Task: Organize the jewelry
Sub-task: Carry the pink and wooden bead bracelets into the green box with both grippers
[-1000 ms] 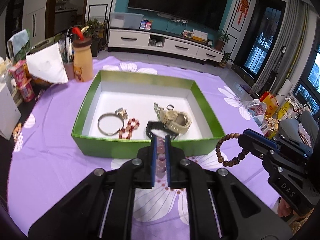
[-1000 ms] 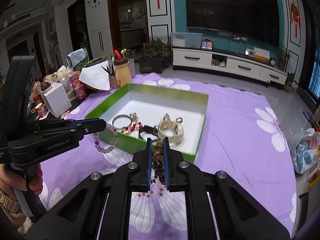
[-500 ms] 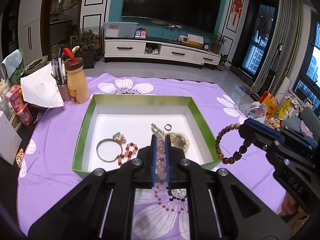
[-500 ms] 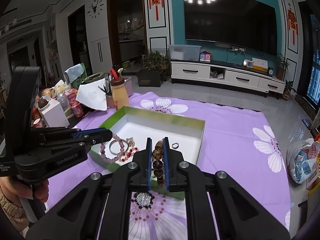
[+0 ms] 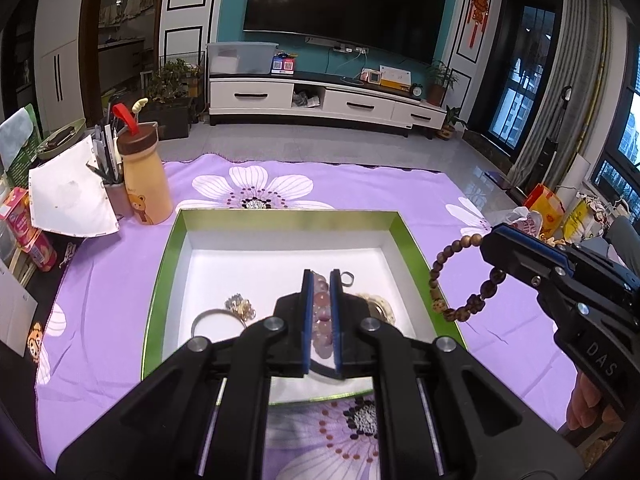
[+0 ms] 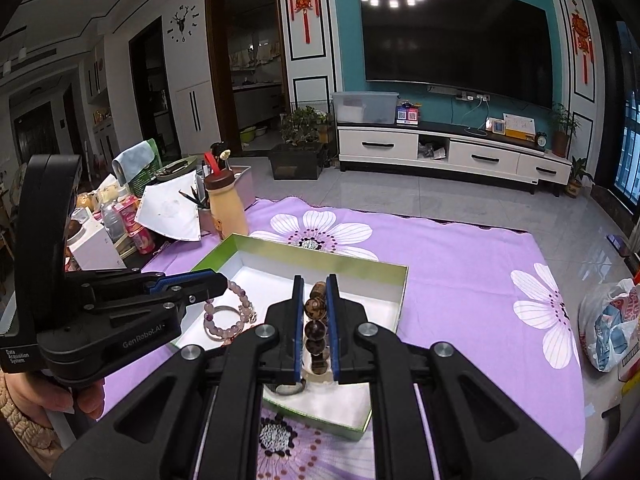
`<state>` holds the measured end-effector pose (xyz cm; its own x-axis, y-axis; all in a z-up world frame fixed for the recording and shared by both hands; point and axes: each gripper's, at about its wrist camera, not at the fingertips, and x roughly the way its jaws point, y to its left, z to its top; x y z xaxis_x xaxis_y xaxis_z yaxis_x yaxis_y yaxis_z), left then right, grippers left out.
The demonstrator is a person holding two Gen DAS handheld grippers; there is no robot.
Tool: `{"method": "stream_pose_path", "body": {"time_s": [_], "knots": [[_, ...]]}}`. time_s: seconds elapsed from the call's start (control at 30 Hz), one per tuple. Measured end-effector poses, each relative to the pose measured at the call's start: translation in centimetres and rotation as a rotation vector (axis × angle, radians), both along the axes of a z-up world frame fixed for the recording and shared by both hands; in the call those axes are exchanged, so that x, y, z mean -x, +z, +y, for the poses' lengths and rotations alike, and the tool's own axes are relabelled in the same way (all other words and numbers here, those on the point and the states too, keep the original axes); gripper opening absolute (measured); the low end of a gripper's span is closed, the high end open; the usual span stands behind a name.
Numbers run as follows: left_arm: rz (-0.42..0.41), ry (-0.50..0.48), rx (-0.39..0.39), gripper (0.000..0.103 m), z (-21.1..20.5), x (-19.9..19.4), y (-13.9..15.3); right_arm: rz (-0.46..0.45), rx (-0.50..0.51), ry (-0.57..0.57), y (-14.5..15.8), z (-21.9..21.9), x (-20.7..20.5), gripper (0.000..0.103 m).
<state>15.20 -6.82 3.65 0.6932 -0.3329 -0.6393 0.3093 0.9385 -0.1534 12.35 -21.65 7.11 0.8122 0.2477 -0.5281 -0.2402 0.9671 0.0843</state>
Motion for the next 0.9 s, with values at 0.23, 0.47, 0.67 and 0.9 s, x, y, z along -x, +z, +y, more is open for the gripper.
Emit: {"method": "stream_pose_path", "body": {"time_s": [0.23, 0.47, 0.67, 0.9], "knots": [[0.011, 0.002, -0.014, 0.007, -0.2, -2.2, -0.5, 0.016, -0.010, 0.005, -0.3, 0.3, -1.9, 0.010], [0.045, 0.014, 0.006, 0.007, 0.4, -4.6, -1.4, 0.058, -0.048, 0.015, -1.1, 0.4, -4.0, 0.010], [0.086, 0.023, 0.028, 0.007, 0.9, -6.4, -2.3, 0.106, -0.076, 0.016, -2.0, 0.3, -6.1, 0.010], [0.152, 0.041, 0.060, 0.007, 1.5, -8.9, -3.9, 0.151, -0.092, 0.009, -3.3, 0.5, -8.1, 0.010]]}}
